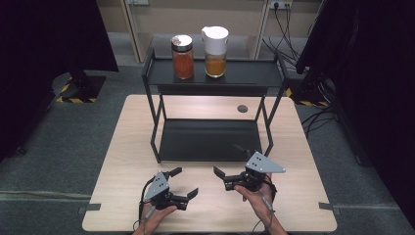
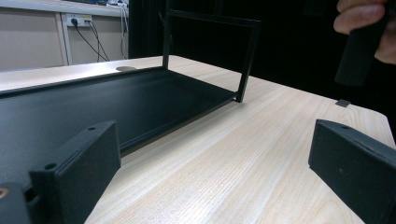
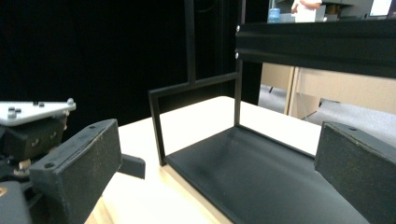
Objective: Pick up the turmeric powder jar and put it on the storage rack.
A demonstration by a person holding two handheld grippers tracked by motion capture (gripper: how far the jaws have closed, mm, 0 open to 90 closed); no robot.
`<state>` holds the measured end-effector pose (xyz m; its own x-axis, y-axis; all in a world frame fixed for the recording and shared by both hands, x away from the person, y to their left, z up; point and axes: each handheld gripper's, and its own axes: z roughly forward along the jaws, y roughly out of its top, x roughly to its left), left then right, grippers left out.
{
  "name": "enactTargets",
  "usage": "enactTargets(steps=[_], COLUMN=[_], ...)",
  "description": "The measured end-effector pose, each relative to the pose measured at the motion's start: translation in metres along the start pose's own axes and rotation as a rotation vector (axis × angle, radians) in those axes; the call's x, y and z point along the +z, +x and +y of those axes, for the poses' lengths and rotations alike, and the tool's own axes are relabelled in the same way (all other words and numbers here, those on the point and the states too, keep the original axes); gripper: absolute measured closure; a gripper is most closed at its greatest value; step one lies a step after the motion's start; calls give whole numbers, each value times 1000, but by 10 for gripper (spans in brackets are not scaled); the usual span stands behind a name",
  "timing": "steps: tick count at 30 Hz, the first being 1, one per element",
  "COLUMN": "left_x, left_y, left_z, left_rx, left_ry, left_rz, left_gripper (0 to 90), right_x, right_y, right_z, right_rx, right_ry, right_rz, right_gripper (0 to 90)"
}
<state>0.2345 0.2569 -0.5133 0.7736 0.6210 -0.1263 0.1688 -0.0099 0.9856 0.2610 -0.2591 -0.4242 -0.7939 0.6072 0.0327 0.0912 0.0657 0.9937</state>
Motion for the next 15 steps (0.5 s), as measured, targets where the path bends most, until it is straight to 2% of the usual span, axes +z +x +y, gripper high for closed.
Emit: enactTargets(steps=[7, 15], left_x=[0, 0], left_y=[0, 2], left_z=[0, 0], left_rx=[-3, -8], left_ry=[-1, -4], left_rz=[2, 5], left_gripper=[18, 18], right_x=[-1, 6], right_y=[2, 2], right_z=[-11, -22], right_rx=[0, 2], right_ry=[16, 40], right_rz=[-2, 5], right_gripper=[12, 13])
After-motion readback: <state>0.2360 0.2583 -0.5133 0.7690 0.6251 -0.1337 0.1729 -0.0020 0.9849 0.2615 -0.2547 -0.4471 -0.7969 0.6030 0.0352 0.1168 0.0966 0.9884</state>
